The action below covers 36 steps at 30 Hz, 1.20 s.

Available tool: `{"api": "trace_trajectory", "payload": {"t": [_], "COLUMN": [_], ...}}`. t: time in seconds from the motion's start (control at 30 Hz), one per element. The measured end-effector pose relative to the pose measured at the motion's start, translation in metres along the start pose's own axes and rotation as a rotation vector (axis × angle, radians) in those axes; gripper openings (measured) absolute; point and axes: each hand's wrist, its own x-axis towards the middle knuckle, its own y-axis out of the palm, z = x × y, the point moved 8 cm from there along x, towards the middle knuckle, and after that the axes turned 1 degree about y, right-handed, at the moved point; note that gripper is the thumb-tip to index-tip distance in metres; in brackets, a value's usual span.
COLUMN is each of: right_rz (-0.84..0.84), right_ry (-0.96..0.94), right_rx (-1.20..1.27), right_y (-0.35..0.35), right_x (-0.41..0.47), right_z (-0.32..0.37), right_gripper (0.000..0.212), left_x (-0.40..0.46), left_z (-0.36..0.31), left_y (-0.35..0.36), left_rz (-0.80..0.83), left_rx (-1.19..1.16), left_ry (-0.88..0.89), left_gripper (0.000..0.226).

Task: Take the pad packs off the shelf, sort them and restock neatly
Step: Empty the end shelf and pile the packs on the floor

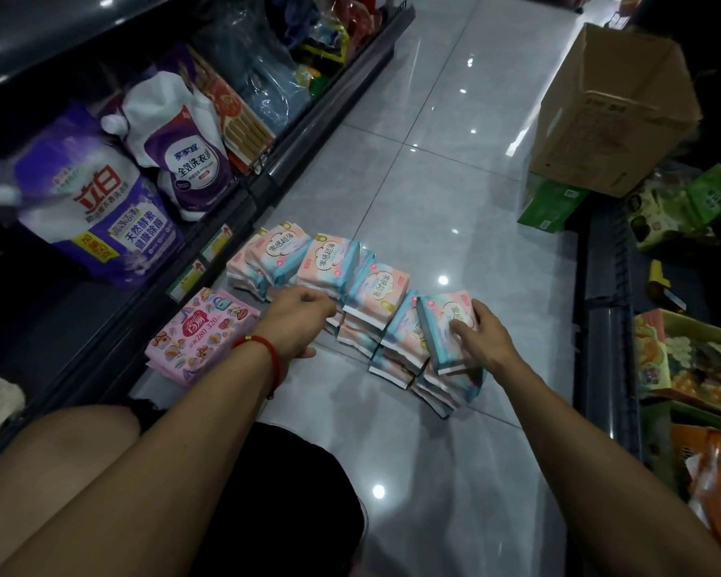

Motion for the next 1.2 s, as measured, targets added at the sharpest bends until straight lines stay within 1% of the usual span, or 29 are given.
{"api": "trace_trajectory", "payload": {"t": [0.07,0.1,0.13,0.2,0.27,0.33,0.43,0.5,0.6,0.7,0.77,0.83,0.9,0.97,1.03,1.1,1.2], "right_rz": [-0.052,-0.088,-0.126,-0.195,-0.215,-0.160,0.032,0.163,0.299,0.432,0.530,0.584,0.613,0.664,0.720,0.793,0.899], "right_ry": [-0.032,-0.062,-0.089,-0.168,-0.281,-0.448,-0.687,-0.887,-1.224,-1.520,-1.634,-1.709,-1.756,-1.764,-1.762,-1.756,-1.782], "right_rx": [-0.051,-0.070,-0.074,-0.017,0.086,0.171,0.290,0.331,0.335,0.287,0.228,0.164,0.097,0.002,-0.079,-0.123,-0.189], "right_y": [-0.007,-0.012,-0.015,-0.017,-0.007,0.019,0.071,0.104,0.150,0.196,0.230,0.264,0.298,0.332,0.359,0.378,0.402], "right_x": [-0.006,-0.010,-0.015,-0.033,-0.059,-0.090,-0.150,-0.208,-0.318,-0.436,-0.506,-0.565,-0.612,-0.648,-0.675,-0.699,-0.728], "right_z": [0.004,0.009,0.015,0.042,0.087,0.149,0.261,0.341,0.448,0.520,0.552,0.575,0.592,0.601,0.605,0.606,0.608], "right_gripper": [0.067,0.067,0.063,0.048,0.034,0.029,0.025,0.031,0.038,0.038,0.033,0.032,0.036,0.041,0.052,0.064,0.074], "left_x": [-0.004,-0.007,-0.010,-0.023,-0.050,-0.088,-0.150,-0.194,-0.271,-0.349,-0.393,-0.429,-0.457,-0.480,-0.500,-0.519,-0.536], "left_z": [-0.002,-0.004,-0.007,-0.019,-0.034,-0.045,-0.040,-0.025,0.012,0.055,0.078,0.099,0.123,0.148,0.169,0.180,0.183], "left_y": [-0.007,-0.011,-0.016,-0.035,-0.065,-0.106,-0.184,-0.243,-0.335,-0.411,-0.448,-0.478,-0.505,-0.527,-0.546,-0.560,-0.581], "left_rz": [-0.041,-0.068,-0.095,-0.172,-0.264,-0.364,-0.567,-0.737,-1.016,-1.276,-1.397,-1.481,-1.551,-1.614,-1.690,-1.754,-1.778], "left_rx": [-0.036,-0.068,-0.108,-0.219,-0.370,-0.470,-0.463,-0.434,-0.379,-0.246,-0.163,-0.113,-0.064,-0.025,0.053,0.216,0.488], "left_ry": [0.013,0.032,0.060,0.152,0.283,0.431,0.591,0.634,0.651,0.645,0.625,0.578,0.505,0.416,0.288,0.150,0.045], "left_gripper": [0.008,0.008,0.009,0.015,0.017,0.022,0.032,0.031,0.027,0.030,0.031,0.029,0.025,0.020,0.016,0.023,0.036]}}
